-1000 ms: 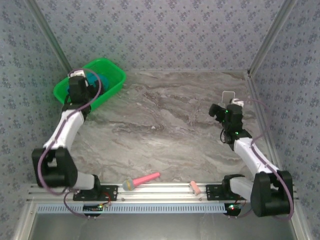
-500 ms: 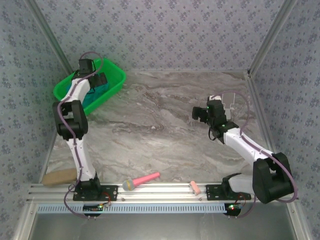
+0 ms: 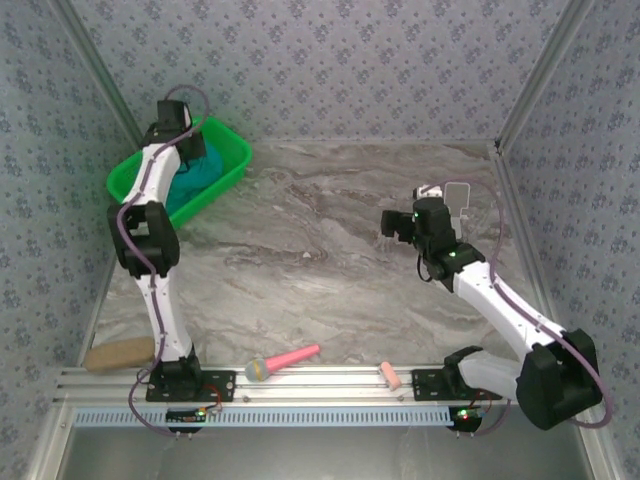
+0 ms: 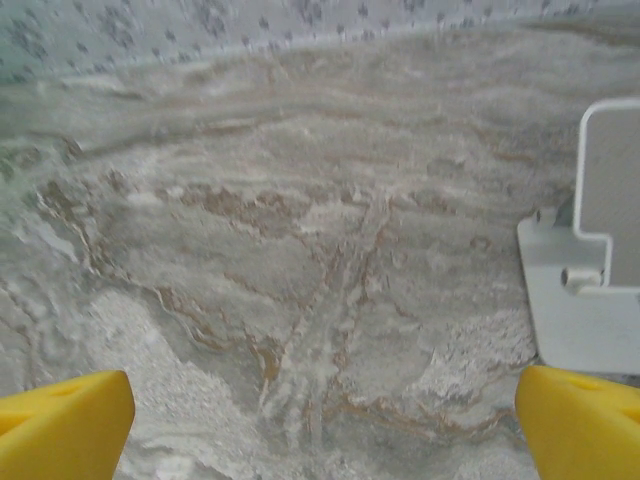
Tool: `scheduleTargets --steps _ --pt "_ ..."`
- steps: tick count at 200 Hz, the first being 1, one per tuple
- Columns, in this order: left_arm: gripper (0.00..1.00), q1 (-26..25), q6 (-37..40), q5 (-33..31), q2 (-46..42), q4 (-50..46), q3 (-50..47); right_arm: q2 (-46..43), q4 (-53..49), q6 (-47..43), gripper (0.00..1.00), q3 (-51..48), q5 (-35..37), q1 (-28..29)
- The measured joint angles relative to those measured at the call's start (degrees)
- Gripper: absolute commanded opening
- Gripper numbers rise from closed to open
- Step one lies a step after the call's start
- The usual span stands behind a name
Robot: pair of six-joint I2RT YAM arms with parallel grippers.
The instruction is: Fold the inside-out t-shirt
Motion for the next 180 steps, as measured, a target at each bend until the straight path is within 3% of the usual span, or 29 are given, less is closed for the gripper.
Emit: scheduleTargets --steps 25,54,59,65,86,104,141,180 --pt "0.0 -4.96 2.54 1.95 -8.96 0.11 4.59 -2.54 -1.42 -0.57 1.0 1.6 1.18 0.0" --pt "0.0 -14.29 7.06 7.63 -18.69 -0.35 8.92 -4.31 -3.41 -0.35 1.0 1.9 2.75 -0.5" --pt "0.08 -15.96 7.78 8.81 -20.63 -0.15 8.07 -4.42 -3.78 -0.33 1.0 1.9 2.8 -0.79" --pt "0.17 -18.1 8.59 10.43 -23.41 0.59 5.66 -4.44 -4.2 -0.11 1.0 1.9 2.86 -1.25" --pt "0.19 -22.36 9.57 15.74 -33.7 4.92 -9.44 -4.42 -5.95 0.79 1.0 1.9 1.99 -2.93" --pt "0.38 -21.77 9.07 17.09 -38.51 8.87 -24.24 -4.07 -7.58 0.94 1.0 1.9 0.39 -3.69" --pt "0.63 -20.44 7.93 16.5 -35.15 9.18 -44.17 1.77 -14.38 1.36 1.0 4.59 -2.86 -3.72" --pt "0.71 -20.39 2.12 19.52 -37.51 6.6 -55.32 11.74 -20.37 0.92 0.96 10.84 -8.59 -3.37"
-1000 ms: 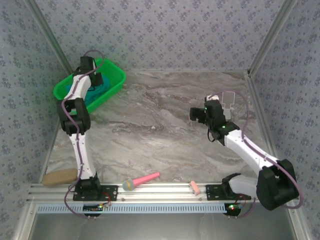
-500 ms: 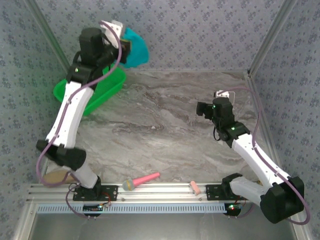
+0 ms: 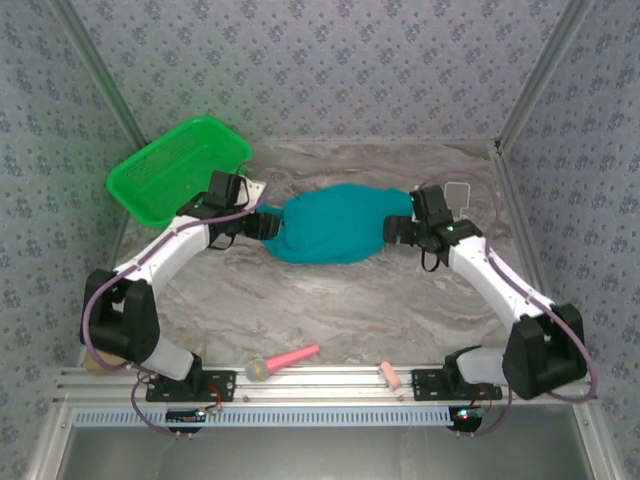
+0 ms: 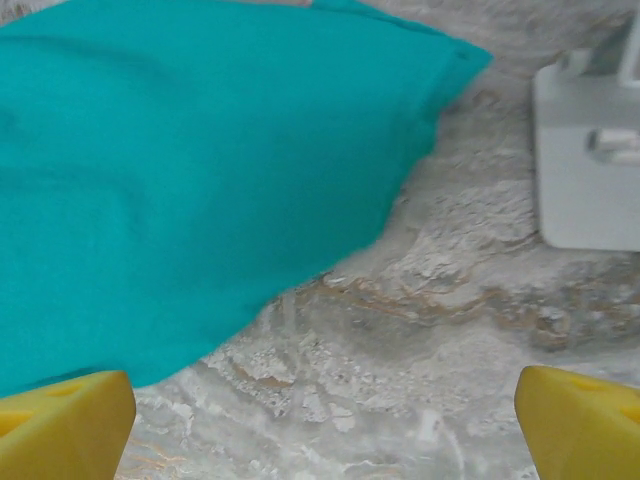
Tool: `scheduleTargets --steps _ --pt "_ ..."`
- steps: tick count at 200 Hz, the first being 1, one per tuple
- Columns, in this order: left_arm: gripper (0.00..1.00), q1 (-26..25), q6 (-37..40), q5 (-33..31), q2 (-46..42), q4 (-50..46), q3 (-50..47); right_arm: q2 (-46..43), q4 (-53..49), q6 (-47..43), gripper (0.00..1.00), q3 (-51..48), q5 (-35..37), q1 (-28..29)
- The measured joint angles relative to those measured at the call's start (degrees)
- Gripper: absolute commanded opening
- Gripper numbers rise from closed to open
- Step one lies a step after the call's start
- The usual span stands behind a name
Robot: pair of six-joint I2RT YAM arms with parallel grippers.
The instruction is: Fold the inside-out t-shirt
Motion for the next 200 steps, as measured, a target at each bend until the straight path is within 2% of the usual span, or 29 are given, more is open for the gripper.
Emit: scheduleTargets --steps 21,41,66,76,83,89,95,112,120,166,200 --pt "0.76 -0.07 -4.83 2.32 -2.91 1.38 -3.78 7.3 -1.49 0.17 0.93 4.35 -1.29 0.42" --pt "0.8 -0.2 -8.59 2.23 -2.16 4.24 -5.51 14.58 -1.88 0.92 0.93 8.85 -1.46 0.31" --pt "0.84 -0.28 -12.24 0.24 4.7 6.34 -3.91 22.32 -2.58 2.64 0.92 13.62 -1.05 0.31" --pt "0.83 -0.28 -13.35 -1.14 9.2 6.54 -1.68 24.35 -2.29 3.02 0.88 14.08 -1.05 0.31" --pt "0.81 -0.28 -14.14 -2.38 12.55 6.88 0.11 25.49 -2.32 3.17 0.8 14.1 -1.07 0.31" --pt "0.77 -0.28 -14.69 -3.17 14.88 7.23 1.53 26.29 -2.32 3.39 0.71 14.1 -1.09 0.31" --pt "0.69 -0.28 -15.17 -4.02 17.31 7.48 3.04 27.12 -2.27 3.58 0.55 14.1 -1.16 0.31" --pt "0.26 -0.28 -16.26 -5.46 22.71 7.74 6.86 28.55 -1.42 3.96 0.15 14.1 -1.7 0.31" --pt "0.01 -0.28 -16.24 -5.73 24.46 7.85 8.35 28.61 -0.57 4.09 0.0 14.03 -2.29 0.28" --pt "0.0 -0.28 -11.87 -5.64 24.79 5.86 18.45 25.55 4.9 2.12 0.0 16.0 -6.16 -0.94" --pt "0.0 -0.28 -6.45 -5.68 14.51 6.29 26.86 14.01 9.03 -1.38 0.0 18.4 -5.99 -1.49"
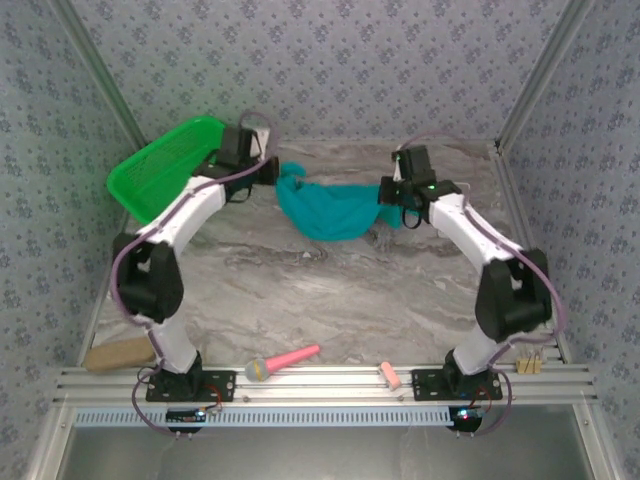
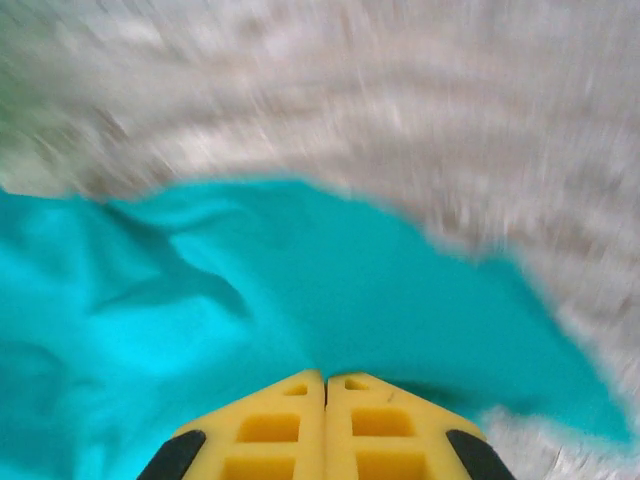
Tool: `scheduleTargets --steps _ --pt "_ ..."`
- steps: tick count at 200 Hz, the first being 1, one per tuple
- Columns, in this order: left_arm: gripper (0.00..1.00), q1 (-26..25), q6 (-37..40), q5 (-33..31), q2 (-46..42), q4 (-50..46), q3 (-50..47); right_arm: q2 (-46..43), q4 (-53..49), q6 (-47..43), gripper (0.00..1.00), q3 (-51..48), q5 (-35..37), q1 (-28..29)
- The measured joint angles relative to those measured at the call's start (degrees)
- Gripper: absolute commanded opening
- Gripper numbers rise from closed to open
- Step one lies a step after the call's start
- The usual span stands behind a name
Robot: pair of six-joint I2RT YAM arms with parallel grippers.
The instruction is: Fold the inside-out t-shirt
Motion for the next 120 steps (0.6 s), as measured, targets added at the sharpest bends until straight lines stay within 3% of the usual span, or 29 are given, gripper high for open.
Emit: scheduleTargets --steps 21,25,29,35,45,61,76,100,120 --pt "0.0 0.0 2.86 -0.52 -11.45 3.8 -1.64 -10.19 2.51 -2.01 0.0 -0.76 1.92 0.15" --pt "0.0 -0.07 3.23 -0.79 -14.29 5.22 -3.28 -11.96 2.89 -2.19 0.06 -1.29 2.34 0.31" --pt "0.0 -0.13 3.48 -1.22 -16.7 6.38 -5.14 -14.01 3.23 -2.23 0.19 -2.08 3.06 0.5" --pt "0.12 -0.15 3.85 -1.7 -20.63 8.13 -8.55 -16.87 4.07 -2.27 0.35 -3.93 3.93 0.87" --pt "0.42 -0.26 3.69 -2.84 -26.38 10.91 -15.98 -20.24 4.09 -1.84 0.43 -7.63 4.92 1.75" --pt "0.48 -0.26 1.27 -3.89 -33.66 13.35 -28.3 -23.96 3.54 -1.16 0.55 -15.78 5.44 4.17" --pt "0.73 -0.26 -2.38 -4.11 -36.72 13.66 -39.52 -23.3 0.98 0.7 0.65 -23.32 5.09 6.1" --pt "0.84 -0.26 -7.67 -4.11 -36.24 9.01 -52.06 -19.02 -7.3 2.82 0.69 -29.11 4.24 5.64" --pt "0.89 -0.26 -10.58 -4.11 -36.26 5.42 -53.31 -16.46 -10.38 3.34 0.7 -26.73 3.96 4.39"
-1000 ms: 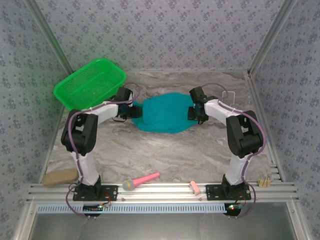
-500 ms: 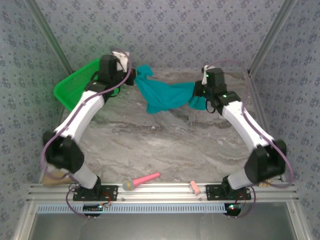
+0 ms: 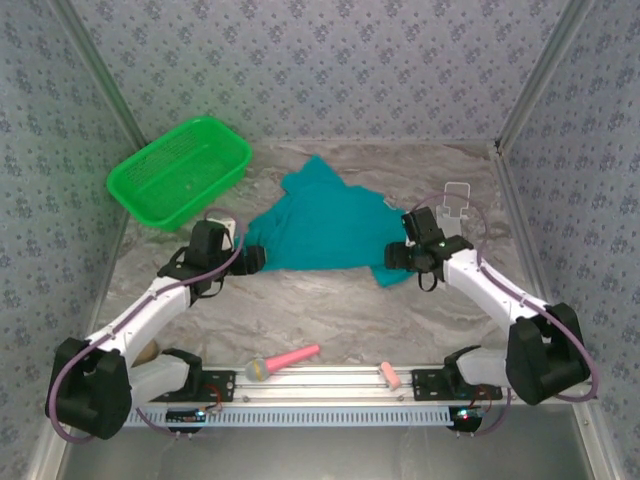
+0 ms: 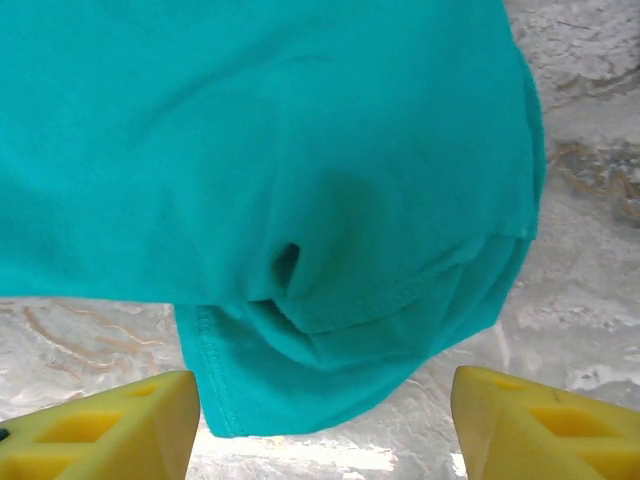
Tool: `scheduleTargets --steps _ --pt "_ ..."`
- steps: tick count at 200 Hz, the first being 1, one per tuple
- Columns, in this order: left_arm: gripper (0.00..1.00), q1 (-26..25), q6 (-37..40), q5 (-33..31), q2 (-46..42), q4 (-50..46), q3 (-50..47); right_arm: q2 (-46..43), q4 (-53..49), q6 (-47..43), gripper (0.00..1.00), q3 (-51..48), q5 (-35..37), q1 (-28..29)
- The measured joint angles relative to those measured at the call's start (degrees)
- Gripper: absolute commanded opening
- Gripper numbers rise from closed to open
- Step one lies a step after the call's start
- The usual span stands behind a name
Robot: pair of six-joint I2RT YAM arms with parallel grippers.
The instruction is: Fold the inside-out t-shirt
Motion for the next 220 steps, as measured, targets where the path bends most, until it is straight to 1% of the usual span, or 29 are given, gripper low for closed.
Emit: scheduleTargets --steps 18,40,63,81,91,95,99,107,108,112,116,122,125,130,136,150,170,187,202,220 --pt "0.9 0.0 -1.88 -1.27 0.28 -1.36 2.12 3.74 -0.63 0.28 0.73 5.53 -0.76 0.2" --pt "0.9 0.57 -3.85 -4.59 3.8 -3.04 6.54 7.98 -0.17 1.7 0.75 9.7 -0.87 2.8" --pt "0.87 2.27 -5.44 -6.21 9.64 -2.64 8.92 10.05 -0.17 3.41 0.75 8.31 -0.94 5.62" --pt "0.85 2.78 -6.43 -6.86 16.57 -2.86 10.45 10.58 -0.2 4.59 0.75 4.98 -0.92 6.51" --pt "0.81 2.75 -7.08 -7.1 20.37 -2.91 11.39 10.71 -0.17 5.03 0.75 3.08 -0.9 6.51" --pt "0.78 2.75 -7.48 -7.15 21.86 -2.93 11.76 10.8 -0.11 5.11 0.74 2.47 -0.92 6.51" --pt "0.71 2.75 -7.8 -7.28 23.32 -2.91 12.09 10.95 0.09 5.18 0.73 1.81 -0.9 6.51" --pt "0.48 2.75 -8.57 -7.26 25.68 -2.82 12.61 11.43 0.76 5.2 0.71 0.7 -0.87 6.49" --pt "0.46 2.75 -8.46 -7.26 26.08 -2.84 12.74 11.47 0.87 5.22 0.7 0.61 -0.87 6.47" --pt "0.35 2.75 -8.48 -7.32 27.21 -2.82 13.03 11.8 1.31 5.18 0.67 0.28 -0.85 6.4" --pt "0.27 2.75 -8.59 -7.26 28.09 -2.8 13.29 12.33 2.05 5.27 0.61 -0.04 -0.83 6.4" --pt "0.11 2.75 -8.63 -7.1 29.38 -2.84 13.73 13.27 2.84 5.22 0.45 -0.22 -0.63 6.4" --pt "0.06 2.75 -8.63 -7.02 30.03 -2.89 14.01 13.79 3.23 5.33 0.37 -0.24 -0.48 6.4" --pt "0.0 2.75 -8.61 -6.75 30.75 -2.93 14.43 14.75 4.17 5.4 0.26 -0.24 -0.09 6.4" --pt "0.0 2.75 -8.57 -6.51 31.19 -3.23 15.02 15.85 5.29 5.42 0.17 -0.24 0.68 6.4" --pt "0.0 2.75 -8.0 -6.16 30.99 -4.5 16.76 17.07 6.78 5.66 0.0 -0.17 2.93 6.29" --pt "0.0 2.95 -7.5 -6.54 27.89 -7.15 19.82 16.2 6.93 6.1 0.0 0.98 6.08 5.64" --pt "0.0 4.11 -7.78 -7.74 22.95 -10.19 23.28 12.98 5.33 5.77 0.0 3.63 8.55 4.83" --pt "0.0 6.27 -8.85 -8.35 18.45 -12.0 27.78 9.2 3.45 4.81 0.0 8.61 9.4 2.75" --pt "0.0 9.75 -10.58 -8.52 14.97 -13.46 35.34 5.75 1.73 2.82 0.0 18.03 9.4 -1.33"
